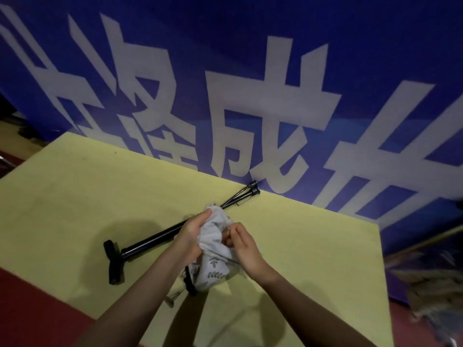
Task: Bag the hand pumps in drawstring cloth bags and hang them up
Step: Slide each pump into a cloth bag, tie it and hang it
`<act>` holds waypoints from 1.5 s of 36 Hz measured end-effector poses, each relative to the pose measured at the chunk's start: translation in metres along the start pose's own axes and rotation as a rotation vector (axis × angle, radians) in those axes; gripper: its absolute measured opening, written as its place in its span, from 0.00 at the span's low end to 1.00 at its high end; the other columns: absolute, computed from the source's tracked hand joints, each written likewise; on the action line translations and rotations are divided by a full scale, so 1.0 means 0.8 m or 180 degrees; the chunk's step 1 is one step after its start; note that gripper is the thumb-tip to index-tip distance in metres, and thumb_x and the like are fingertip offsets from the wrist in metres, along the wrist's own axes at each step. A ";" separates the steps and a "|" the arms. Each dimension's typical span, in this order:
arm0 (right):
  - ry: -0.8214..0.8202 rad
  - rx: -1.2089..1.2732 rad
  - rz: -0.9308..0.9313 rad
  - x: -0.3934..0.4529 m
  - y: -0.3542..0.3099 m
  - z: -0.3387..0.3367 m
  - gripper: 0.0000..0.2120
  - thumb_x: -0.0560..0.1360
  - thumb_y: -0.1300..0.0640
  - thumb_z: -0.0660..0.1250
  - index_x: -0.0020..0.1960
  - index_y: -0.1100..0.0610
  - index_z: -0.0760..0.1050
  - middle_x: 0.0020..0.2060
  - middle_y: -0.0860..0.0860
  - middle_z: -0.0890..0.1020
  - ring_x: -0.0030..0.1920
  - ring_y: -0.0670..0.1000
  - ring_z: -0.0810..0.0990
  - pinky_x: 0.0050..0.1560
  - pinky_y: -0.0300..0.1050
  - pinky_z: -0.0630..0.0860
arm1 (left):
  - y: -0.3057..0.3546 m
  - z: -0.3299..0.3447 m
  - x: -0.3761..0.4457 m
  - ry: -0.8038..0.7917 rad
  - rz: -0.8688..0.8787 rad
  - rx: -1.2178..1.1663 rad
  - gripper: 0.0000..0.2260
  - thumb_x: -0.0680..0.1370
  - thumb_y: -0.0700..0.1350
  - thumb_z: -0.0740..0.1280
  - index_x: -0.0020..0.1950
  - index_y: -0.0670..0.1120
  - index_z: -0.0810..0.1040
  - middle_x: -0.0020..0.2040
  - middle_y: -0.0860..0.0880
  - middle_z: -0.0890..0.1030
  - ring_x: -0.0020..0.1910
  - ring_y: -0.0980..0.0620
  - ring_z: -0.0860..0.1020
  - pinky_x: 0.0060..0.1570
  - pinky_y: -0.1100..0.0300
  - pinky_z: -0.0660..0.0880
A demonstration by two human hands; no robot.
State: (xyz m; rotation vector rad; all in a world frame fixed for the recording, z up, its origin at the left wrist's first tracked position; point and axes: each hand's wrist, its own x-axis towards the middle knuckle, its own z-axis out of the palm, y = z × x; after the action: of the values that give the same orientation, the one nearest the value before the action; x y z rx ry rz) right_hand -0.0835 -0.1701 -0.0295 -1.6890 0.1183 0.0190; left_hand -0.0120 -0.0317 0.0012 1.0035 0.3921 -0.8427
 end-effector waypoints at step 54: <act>0.0038 -0.2703 0.0720 -0.100 0.035 -0.129 0.16 0.76 0.44 0.65 0.58 0.52 0.76 0.49 0.49 0.82 0.48 0.51 0.79 0.40 0.41 0.68 | -0.108 0.004 -0.069 0.0467 0.0063 0.1382 0.10 0.80 0.38 0.60 0.54 0.38 0.80 0.46 0.42 0.84 0.45 0.47 0.82 0.39 0.59 0.80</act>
State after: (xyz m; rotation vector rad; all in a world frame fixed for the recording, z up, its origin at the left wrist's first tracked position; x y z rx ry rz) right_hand -0.1712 -0.2701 -0.0384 -2.5138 0.3455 0.2595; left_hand -0.1138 -0.0339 -0.0118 1.4753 0.3288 -0.8574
